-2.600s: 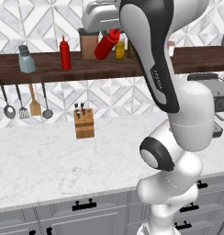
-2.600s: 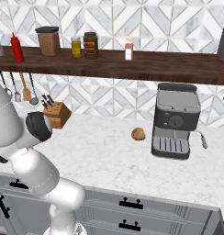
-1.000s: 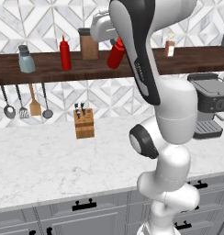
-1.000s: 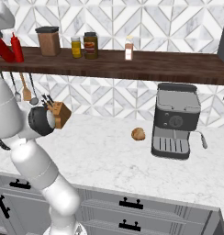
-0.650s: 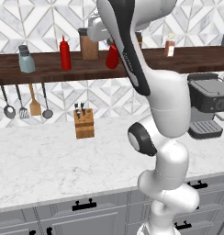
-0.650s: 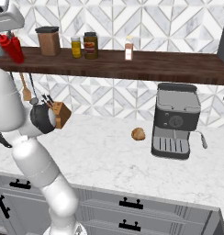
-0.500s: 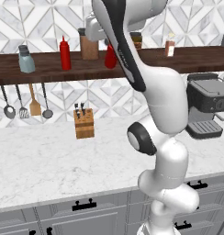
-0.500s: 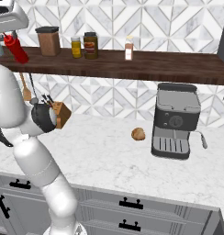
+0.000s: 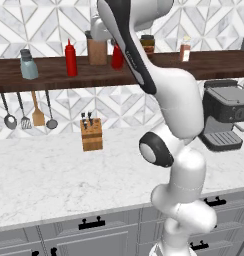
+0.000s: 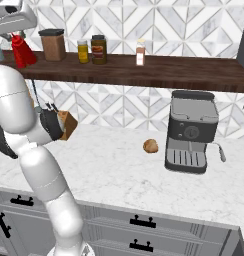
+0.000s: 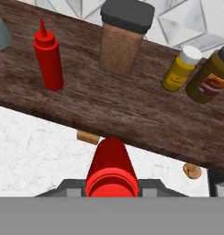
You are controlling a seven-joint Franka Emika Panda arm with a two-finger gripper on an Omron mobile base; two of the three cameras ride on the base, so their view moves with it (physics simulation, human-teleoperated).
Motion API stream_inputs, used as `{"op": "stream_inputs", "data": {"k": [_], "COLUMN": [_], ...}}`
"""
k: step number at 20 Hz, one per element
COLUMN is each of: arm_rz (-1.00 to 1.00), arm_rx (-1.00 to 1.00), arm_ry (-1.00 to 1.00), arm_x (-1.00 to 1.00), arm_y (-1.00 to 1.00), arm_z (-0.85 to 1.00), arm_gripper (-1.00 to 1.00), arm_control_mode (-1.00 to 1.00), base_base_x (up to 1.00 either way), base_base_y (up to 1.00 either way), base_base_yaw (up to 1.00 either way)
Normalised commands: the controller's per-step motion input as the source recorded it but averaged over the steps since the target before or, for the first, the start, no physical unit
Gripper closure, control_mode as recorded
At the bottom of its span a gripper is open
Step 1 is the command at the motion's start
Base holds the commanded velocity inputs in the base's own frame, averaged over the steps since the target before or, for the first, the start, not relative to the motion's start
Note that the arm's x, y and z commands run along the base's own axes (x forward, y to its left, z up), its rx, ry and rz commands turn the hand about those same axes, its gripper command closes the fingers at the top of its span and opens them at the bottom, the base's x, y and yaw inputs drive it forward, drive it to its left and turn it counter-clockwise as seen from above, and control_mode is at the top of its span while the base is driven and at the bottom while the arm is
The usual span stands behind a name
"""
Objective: Put the shaker and condiment bottle from the counter next to their counterparts in the cabinet.
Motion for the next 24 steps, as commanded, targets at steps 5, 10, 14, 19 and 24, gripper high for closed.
{"op": "stream_inputs", "data": {"k": [5,10,14,19,24], "arm_rz": [0.0,0.0,0.0,0.0,0.0], "arm_rx": [0.02,0.01,0.14,0.21,0.11], "arm_ry": [-0.09,0.0,0.01,0.0,0.0], "arm_x": [0.61,0.11,0.38,0.54,0.36], "arm_y": [0.0,0.01,0.43,0.53,0.47], "arm_z": [0.0,-0.03,-0.21,-0.22,-0.06], "arm_gripper": [1.0,1.0,1.0,1.0,1.0], "arm_control_mode": [-1.0,-1.0,-1.0,-1.0,-1.0], "base_base_x": [0.0,0.0,0.0,0.0,0.0], "base_base_y": [0.0,0.0,0.0,0.0,0.0], "base_base_yaw": [0.0,0.0,0.0,0.0,0.0]}}
